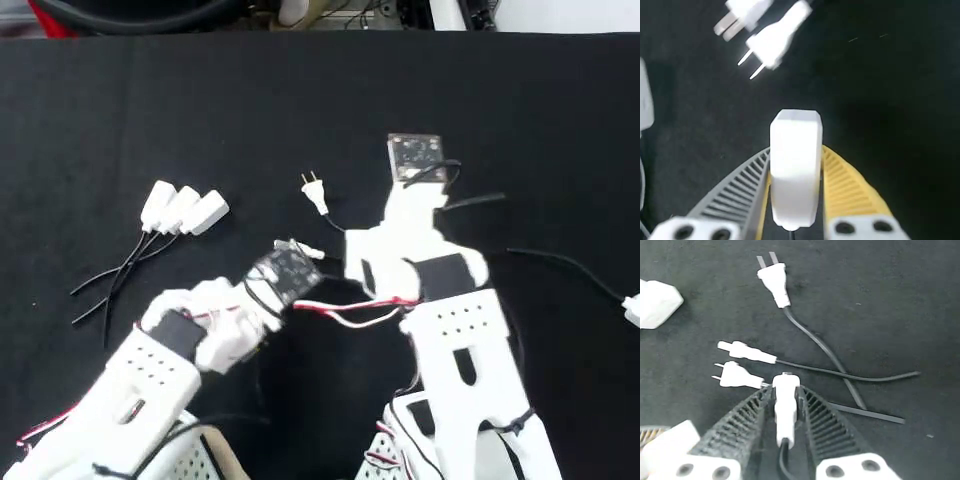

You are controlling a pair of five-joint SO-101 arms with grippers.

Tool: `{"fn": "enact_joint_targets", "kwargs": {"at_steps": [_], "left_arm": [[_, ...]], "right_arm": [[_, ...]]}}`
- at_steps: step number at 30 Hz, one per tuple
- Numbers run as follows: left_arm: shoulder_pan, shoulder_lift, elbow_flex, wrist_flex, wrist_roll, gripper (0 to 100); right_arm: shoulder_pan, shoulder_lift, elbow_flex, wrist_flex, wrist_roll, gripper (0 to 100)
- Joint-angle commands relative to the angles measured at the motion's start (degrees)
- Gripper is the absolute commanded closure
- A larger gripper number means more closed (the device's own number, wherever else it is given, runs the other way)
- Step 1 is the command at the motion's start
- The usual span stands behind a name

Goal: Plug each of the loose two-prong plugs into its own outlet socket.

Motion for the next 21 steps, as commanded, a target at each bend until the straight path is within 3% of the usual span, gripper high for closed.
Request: {"fn": "enact_joint_targets", "kwargs": {"at_steps": [1, 7, 14, 21], "left_arm": [[7.96, -3.25, -0.04, -1.23, 2.29, 95], [11.21, 2.11, 0.13, -8.97, 2.37, 94], [10.95, 18.73, -4.18, -13.54, 2.55, 81], [10.86, 24.09, -8.92, -10.55, 2.46, 74]], "right_arm": [[7.65, -0.04, -9.36, 8.88, 4.04, 98.7], [14.95, 0.13, -13.41, 15.21, 7.03, 98.7], [15.56, 0.13, -13.49, 15.21, 6.95, 98.7], [15.56, 0.13, -13.23, 15.21, 6.95, 98.7]]}}
